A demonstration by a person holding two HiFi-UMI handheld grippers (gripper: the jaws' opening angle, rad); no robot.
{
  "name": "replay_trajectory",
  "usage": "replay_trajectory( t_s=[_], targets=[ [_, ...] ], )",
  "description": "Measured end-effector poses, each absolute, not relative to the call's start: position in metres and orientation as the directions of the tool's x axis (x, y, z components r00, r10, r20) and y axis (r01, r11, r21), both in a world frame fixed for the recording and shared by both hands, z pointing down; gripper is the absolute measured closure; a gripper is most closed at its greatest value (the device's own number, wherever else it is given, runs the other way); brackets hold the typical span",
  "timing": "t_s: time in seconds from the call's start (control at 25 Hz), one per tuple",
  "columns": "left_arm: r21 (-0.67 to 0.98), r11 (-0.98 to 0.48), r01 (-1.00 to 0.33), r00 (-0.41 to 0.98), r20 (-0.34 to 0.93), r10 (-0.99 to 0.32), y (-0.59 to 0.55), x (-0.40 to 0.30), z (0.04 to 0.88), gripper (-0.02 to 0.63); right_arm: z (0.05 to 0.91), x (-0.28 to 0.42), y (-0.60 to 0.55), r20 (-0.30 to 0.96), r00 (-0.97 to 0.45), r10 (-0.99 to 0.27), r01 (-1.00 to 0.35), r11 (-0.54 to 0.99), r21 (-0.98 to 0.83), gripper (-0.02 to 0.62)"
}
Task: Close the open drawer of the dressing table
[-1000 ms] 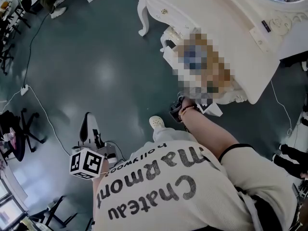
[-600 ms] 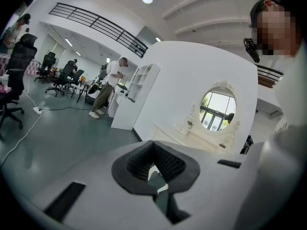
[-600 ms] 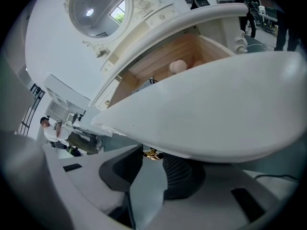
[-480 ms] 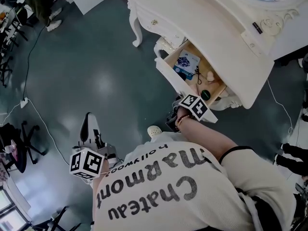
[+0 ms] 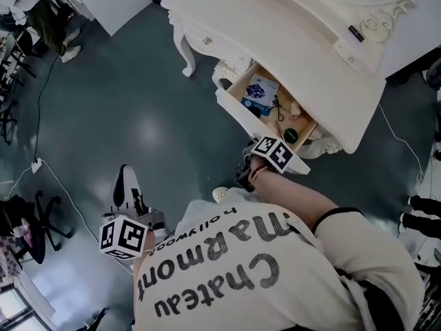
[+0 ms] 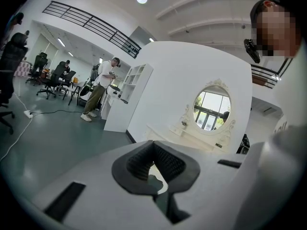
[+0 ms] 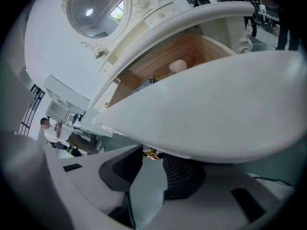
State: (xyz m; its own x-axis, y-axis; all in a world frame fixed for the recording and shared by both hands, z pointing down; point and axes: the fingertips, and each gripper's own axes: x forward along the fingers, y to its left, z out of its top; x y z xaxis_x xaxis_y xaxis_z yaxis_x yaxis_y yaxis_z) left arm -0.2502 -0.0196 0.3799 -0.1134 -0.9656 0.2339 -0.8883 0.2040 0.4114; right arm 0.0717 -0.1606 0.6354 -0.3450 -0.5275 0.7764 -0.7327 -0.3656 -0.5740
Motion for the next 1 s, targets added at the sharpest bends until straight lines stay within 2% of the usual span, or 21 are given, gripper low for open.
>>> replay_trajectory(
  t_s=[1.0],
  targets=[
    [0.396, 0.193, -0.898, -0.097, 0.249, -0.963, -0.042, -0.243, 0.375, 0.598, 0.635, 0.104, -0.206, 0.751, -0.298, -0.589, -0.750, -0.343, -0.566, 0.449]
  ],
)
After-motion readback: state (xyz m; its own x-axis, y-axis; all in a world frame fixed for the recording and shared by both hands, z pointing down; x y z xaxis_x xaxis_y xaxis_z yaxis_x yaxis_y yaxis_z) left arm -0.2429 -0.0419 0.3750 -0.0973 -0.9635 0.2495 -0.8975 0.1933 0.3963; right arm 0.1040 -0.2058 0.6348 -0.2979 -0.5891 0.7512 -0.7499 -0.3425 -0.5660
